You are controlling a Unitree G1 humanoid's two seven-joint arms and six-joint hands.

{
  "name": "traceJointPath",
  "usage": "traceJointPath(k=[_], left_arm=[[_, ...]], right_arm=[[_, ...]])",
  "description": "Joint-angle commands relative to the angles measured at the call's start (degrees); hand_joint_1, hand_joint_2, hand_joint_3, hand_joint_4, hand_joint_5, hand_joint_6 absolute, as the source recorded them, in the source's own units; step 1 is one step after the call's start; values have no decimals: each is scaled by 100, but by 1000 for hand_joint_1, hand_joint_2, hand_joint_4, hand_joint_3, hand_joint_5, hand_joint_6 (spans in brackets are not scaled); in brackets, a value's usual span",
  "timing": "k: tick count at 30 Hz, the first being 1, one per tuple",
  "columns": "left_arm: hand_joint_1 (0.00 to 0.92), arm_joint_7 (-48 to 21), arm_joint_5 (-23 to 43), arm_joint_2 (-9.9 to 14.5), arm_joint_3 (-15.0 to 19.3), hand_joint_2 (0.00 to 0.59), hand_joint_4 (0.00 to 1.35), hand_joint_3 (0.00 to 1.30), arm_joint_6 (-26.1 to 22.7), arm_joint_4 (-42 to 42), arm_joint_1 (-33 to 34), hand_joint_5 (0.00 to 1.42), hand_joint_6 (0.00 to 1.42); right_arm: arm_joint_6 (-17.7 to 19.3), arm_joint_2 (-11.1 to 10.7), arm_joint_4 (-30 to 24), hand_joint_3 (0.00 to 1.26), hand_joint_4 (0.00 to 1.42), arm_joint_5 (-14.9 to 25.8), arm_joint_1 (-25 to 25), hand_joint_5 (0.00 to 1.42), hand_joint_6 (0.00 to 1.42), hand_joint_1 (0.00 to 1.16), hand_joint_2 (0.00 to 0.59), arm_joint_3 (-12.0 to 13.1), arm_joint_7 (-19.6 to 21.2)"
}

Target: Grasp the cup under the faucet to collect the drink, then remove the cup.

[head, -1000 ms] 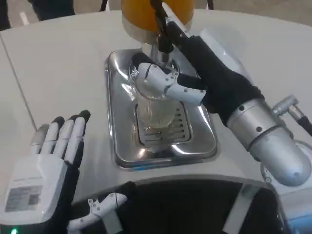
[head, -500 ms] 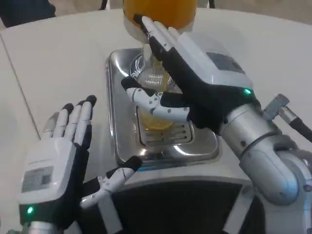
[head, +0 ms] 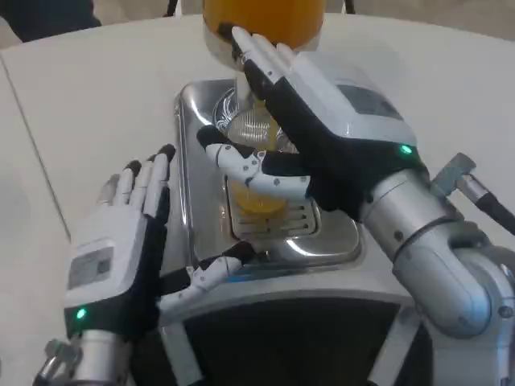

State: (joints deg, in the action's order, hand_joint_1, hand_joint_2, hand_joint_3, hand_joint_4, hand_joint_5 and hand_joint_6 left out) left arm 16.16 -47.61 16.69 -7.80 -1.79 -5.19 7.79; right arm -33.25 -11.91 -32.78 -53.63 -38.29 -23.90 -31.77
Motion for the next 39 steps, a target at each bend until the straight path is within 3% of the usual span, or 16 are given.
traceJointPath(k=[1,6,9,12,15,17,21,24,28,33,35,38,39], left_arm=[[183,8,33,-78,-100,72,0,0,-86,251,234,0,12],[188,42,48,-125,-156,70,0,0,-88,412,409,0,11],[135,81,44,-136,-175,73,0,0,-78,452,463,0,24],[129,80,76,-131,-188,73,0,0,-60,507,501,0,25],[123,90,135,-128,-191,74,0,0,-32,556,533,0,25],[104,102,168,-119,-194,77,0,0,-12,586,555,0,26],[100,125,221,-81,-230,77,0,0,33,651,607,0,26],[99,143,249,-65,-252,77,0,0,76,691,638,0,26],[96,170,282,-31,-282,74,0,0,198,744,668,0,26],[91,140,389,-13,-248,74,0,0,336,812,683,0,26],[90,142,449,7,-238,83,0,0,386,845,694,0,26],[89,197,574,28,-220,86,0,0,513,930,732,0,26],[90,229,582,30,-224,86,0,0,554,963,750,0,26]], right_arm=[[203,20,124,14,0,90,120,0,63,359,448,-65,-155],[236,56,217,14,0,120,126,0,63,365,444,-3,-176],[244,146,172,14,0,144,232,0,63,370,441,86,-33],[349,288,-13,14,0,12,584,0,63,384,453,170,522],[125,759,-215,13,0,362,1026,0,63,421,453,536,953],[210,970,-416,10,0,497,1335,0,63,425,453,720,1335],[371,1088,-969,0,0,507,1801,0,57,432,452,884,1697],[387,899,-1466,0,0,257,2098,0,53,434,452,905,1491],[660,391,-2076,0,0,-107,2587,0,48,459,433,1009,1049],[1410,-374,-2502,0,0,-499,3505,0,48,468,430,1343,692],[1842,-624,-2537,0,0,-597,4031,0,48,471,429,1494,779],[2336,-532,-2274,0,0,-855,4702,0,48,549,373,1427,1328],[2351,-456,-2167,0,0,-944,4690,0,48,582,354,1349,1243]])
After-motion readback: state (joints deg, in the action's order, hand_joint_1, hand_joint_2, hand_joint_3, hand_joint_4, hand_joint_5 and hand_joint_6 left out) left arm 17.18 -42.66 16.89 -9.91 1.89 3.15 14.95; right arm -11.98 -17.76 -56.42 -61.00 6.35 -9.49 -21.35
